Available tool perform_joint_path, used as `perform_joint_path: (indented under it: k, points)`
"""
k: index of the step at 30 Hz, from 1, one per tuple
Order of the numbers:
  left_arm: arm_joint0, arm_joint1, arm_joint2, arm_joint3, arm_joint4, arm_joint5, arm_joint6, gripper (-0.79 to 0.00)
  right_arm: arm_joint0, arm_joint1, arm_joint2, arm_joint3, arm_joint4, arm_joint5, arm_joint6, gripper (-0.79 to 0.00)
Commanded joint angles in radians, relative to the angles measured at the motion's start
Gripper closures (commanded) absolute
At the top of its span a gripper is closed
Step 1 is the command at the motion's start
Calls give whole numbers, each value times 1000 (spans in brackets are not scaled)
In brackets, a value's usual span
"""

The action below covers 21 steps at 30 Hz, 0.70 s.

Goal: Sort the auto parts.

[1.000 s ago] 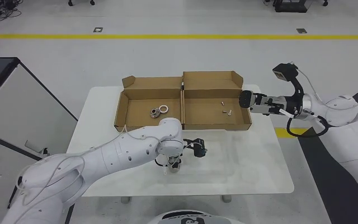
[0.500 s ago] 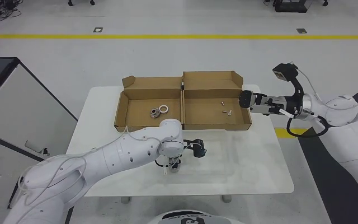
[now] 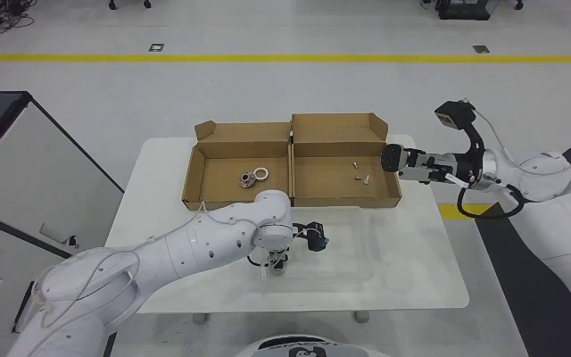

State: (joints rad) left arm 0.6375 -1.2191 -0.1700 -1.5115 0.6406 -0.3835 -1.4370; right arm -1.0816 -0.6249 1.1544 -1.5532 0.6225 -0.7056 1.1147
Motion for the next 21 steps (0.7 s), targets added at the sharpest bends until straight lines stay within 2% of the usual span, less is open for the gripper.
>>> perform_joint_path:
  k: [1,3,4,6,7,15,21]
  points:
    - [4,-2,0,3,2,-1,1,-289,0,0,0,0,0,0,0,-785]
    - [7,-5,0,7,2,-2,2,-265,0,0,0,0,0,0,0,-785]
    - [9,-6,0,8,3,-2,2,-228,0,0,0,0,0,0,0,-785]
    - [12,-9,0,11,4,-2,2,-120,0,0,0,0,0,0,0,-785]
    - [12,-10,0,13,4,-2,2,0,0,0,0,0,0,0,0,-785]
    - [-23,-13,0,24,-68,-10,10,0,0,0,0,0,0,0,0,-785]
    - [-84,4,0,-20,-161,-1,2,0,0,0,0,0,0,0,0,-785]
